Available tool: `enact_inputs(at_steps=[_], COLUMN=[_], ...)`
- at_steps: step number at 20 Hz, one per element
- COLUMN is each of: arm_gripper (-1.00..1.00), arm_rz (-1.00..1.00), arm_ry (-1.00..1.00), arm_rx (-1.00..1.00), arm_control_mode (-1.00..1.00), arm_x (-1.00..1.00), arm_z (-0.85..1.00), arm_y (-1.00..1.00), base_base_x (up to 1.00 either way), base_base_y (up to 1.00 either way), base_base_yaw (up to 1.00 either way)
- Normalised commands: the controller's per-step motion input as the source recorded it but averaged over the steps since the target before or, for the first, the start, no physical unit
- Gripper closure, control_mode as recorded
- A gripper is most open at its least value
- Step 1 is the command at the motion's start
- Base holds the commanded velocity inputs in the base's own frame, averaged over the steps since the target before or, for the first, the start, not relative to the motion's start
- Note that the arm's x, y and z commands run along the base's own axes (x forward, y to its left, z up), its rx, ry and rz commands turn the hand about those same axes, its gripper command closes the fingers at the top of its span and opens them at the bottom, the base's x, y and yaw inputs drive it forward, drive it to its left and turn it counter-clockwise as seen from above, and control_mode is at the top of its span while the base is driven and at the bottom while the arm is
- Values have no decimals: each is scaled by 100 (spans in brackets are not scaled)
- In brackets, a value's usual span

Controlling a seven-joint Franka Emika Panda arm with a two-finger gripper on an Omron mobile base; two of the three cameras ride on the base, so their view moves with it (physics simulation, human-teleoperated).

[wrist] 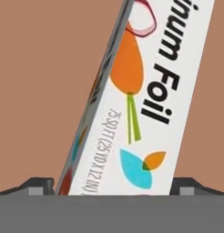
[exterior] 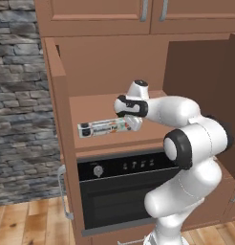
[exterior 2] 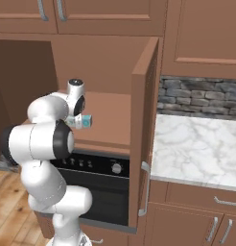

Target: Retrieve the tupperware and aluminum foil from the cabinet and place them on the dining counter near the plate with corn and chicken drumstick to prepare for storing leftovers.

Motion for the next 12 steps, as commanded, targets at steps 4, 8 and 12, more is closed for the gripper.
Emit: enact_inputs(at_steps=[4,8,12], arm_gripper=[100,100,100], arm_rz=[-2,-15,-18], arm_ry=[-6,-1,-2], arm_rx=[-2,0,5], arm_control_mode=[-100,-100,-100], arm_x=[-2,-86,-100], arm_z=[-43,0,26], arm_y=[1,-25,-53], base_base_x=[0,0,0], base_base_y=[0,0,0], base_base_yaw=[0,0,0])
